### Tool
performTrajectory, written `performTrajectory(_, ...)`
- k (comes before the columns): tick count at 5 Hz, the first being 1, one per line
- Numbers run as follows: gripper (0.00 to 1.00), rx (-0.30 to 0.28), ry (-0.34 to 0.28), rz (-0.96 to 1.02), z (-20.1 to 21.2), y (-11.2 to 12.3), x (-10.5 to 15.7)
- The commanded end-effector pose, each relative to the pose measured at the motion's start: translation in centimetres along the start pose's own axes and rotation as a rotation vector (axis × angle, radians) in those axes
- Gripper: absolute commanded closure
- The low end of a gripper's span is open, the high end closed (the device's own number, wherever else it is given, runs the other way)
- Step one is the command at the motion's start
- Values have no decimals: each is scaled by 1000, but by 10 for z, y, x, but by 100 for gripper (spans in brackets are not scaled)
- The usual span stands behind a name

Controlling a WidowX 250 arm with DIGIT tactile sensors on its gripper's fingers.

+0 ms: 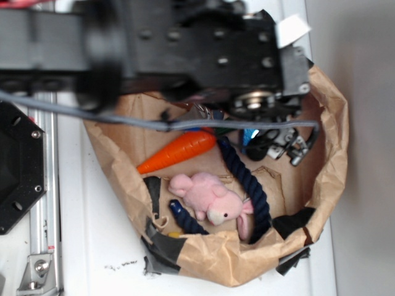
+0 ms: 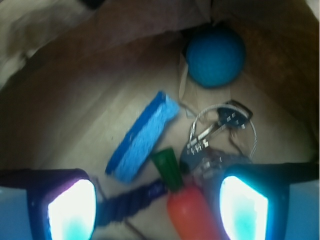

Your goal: Grab the blue sponge.

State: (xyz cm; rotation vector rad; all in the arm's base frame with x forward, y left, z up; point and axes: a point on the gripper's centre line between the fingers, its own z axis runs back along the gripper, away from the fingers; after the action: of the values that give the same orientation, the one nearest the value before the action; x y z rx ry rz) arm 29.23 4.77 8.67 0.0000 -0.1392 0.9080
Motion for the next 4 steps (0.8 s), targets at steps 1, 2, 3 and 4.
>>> performTrajectory(1, 0, -4, -73, -24, -16, 0, 16)
performTrajectory(2, 0, -7, -57, -56, -35, 1, 10)
performTrajectory(3, 0, -17, -39, -67, -47, -5, 13)
performTrajectory(4, 0, -24, -29, -82, -54, -17, 16)
